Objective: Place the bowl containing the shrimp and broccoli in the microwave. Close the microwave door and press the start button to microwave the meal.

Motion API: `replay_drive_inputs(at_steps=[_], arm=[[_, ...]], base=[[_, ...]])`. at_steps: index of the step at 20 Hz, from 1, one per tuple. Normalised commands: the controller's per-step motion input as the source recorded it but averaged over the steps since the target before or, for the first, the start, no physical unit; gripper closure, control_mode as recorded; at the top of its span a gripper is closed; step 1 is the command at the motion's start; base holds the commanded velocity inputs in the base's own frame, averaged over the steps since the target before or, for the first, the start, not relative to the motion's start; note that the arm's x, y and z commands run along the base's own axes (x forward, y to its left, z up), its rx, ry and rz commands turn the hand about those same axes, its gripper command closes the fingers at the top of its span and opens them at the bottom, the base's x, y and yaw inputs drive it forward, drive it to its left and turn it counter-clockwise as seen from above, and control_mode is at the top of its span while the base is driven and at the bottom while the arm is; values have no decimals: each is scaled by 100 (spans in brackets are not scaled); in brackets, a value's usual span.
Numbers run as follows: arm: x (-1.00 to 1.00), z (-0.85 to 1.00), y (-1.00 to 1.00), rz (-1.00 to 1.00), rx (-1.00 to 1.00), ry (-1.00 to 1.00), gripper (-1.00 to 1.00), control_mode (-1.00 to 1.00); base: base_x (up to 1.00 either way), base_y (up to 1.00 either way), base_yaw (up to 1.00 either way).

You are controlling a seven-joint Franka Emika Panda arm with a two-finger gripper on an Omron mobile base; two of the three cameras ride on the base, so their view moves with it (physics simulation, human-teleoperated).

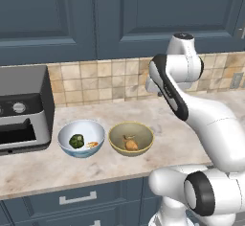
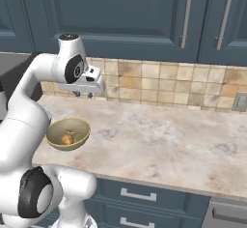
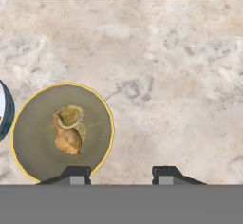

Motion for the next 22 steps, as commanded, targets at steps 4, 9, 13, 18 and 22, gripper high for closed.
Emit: replay_drive_inputs(at_steps=[4, 9, 13, 18, 22], arm=[[-20, -23, 5, 0, 0, -7, -100, -100], [-37, -46, 47, -5, 0, -14, -100, -100], [-28, -34, 55, -15, 2, -13, -100, -100], [-19, -16, 48, -20, 9, -5, -100, -100], [-13, -15, 43, -17, 14, 0, -100, -100]], base=[[0, 0, 0], [0, 0, 0], [0, 0, 0], [0, 0, 0], [0, 0, 0]])
